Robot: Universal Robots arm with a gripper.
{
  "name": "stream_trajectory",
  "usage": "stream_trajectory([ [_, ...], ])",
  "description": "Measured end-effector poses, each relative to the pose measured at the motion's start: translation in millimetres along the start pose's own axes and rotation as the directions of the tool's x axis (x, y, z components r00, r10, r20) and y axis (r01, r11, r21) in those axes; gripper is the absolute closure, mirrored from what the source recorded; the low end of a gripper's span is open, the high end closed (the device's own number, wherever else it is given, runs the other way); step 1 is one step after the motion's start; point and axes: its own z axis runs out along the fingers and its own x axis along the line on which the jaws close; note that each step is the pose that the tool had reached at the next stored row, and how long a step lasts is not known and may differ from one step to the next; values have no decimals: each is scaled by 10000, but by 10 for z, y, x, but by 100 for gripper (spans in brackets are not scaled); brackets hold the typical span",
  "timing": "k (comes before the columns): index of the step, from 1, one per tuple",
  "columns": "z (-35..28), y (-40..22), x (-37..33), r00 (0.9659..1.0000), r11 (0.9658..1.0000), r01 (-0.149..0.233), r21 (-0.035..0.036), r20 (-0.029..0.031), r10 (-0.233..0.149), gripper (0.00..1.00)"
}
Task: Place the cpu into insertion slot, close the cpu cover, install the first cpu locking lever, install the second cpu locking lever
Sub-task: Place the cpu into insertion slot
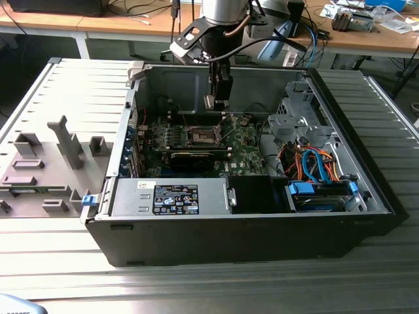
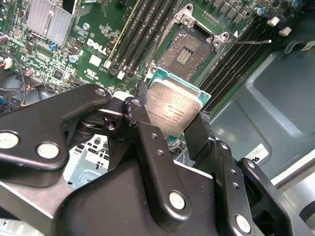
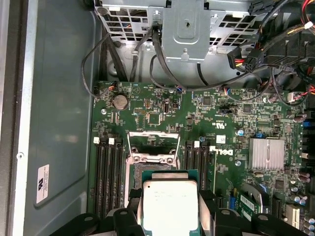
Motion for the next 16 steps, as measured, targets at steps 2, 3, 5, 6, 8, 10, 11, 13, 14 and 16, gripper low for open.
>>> stream_trajectory([
  [2,0,-4,0,10000,10000,-2,1,0,2,45],
  [3,1,-6,0,10000,10000,0,0,0,0,45],
  [5,2,-10,0,10000,10000,-1,0,0,1,45],
  [6,2,-11,0,10000,10000,-1,0,0,1,45],
  [8,4,-15,1,10000,10000,-1,0,0,1,45],
  [10,5,-18,1,10000,10000,-1,0,0,1,45],
  [11,5,-18,1,10000,10000,-1,1,-1,1,45],
  [13,42,-27,2,10000,10000,-1,0,-1,1,45],
  [14,81,-28,3,10000,10000,-1,0,-1,1,45],
  [16,83,-28,3,10000,10000,-1,0,0,1,45],
])
